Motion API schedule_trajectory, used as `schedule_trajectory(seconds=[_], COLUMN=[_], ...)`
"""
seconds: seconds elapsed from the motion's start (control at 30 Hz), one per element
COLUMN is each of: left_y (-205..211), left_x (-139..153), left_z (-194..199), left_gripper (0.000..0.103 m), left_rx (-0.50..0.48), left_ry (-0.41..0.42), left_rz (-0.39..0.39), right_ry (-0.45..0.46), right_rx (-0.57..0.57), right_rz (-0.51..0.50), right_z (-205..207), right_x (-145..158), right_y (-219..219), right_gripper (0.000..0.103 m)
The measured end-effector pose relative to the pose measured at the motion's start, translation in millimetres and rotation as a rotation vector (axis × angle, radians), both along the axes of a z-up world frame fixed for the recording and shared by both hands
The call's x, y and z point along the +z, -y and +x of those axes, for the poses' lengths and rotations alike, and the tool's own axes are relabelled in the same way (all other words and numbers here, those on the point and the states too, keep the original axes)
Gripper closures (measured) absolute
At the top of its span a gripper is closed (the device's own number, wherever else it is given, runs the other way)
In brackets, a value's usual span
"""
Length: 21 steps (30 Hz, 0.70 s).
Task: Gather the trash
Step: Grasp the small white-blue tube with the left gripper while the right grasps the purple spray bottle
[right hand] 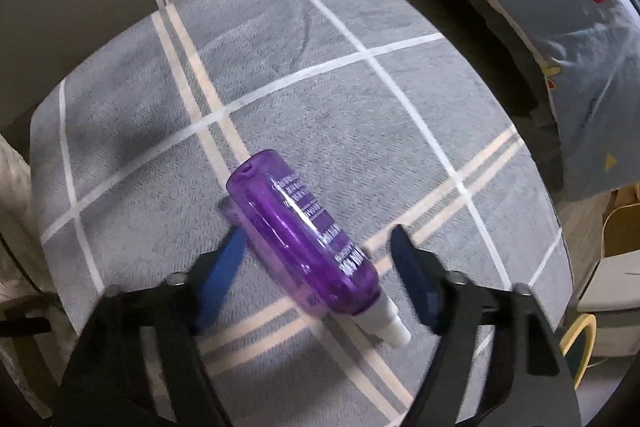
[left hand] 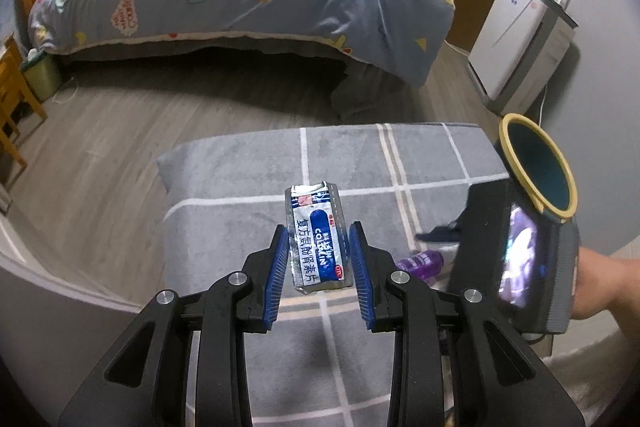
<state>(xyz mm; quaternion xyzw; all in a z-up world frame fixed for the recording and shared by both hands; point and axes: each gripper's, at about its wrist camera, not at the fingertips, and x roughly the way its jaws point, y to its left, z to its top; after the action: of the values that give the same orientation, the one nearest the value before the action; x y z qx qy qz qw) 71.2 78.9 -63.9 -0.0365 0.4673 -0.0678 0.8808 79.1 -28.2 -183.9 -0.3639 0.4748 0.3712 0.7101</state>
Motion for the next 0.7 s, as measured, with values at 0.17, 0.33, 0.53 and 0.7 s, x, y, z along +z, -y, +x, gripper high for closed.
schedule_trajectory(seconds=[0.17,0.33,0.53,0.7], left_y=[-3.2,0.0,3.1,6.5], left_x=[-0.1,-0.1,-3.0,-2.4], left_z=[-0.4,-0.2,0.1,1.3], left_gripper=[0.071,0.071,0.071,0.071], left_rx=[0.011,-0.003,-0.011,-0.018], left_ry=[-0.006,-0.007,-0.016,-0.012], left_rz=[-0.021,-0.014,-0.001,0.012], right_ry=[0.004,-0.02,-0.022,-0.026], right_rx=[-0.102,-0.255,-0.288,-0.323], right_rz=[-0.009,-0.004,0.008,0.059], right_z=[16.2,37.9,44.6,51.7], right_x=[0.0,-1.8,2.0,18.4], right_y=[4.9,22.9,23.3,33.6], right_gripper=[0.061,0.062,0.069,0.069])
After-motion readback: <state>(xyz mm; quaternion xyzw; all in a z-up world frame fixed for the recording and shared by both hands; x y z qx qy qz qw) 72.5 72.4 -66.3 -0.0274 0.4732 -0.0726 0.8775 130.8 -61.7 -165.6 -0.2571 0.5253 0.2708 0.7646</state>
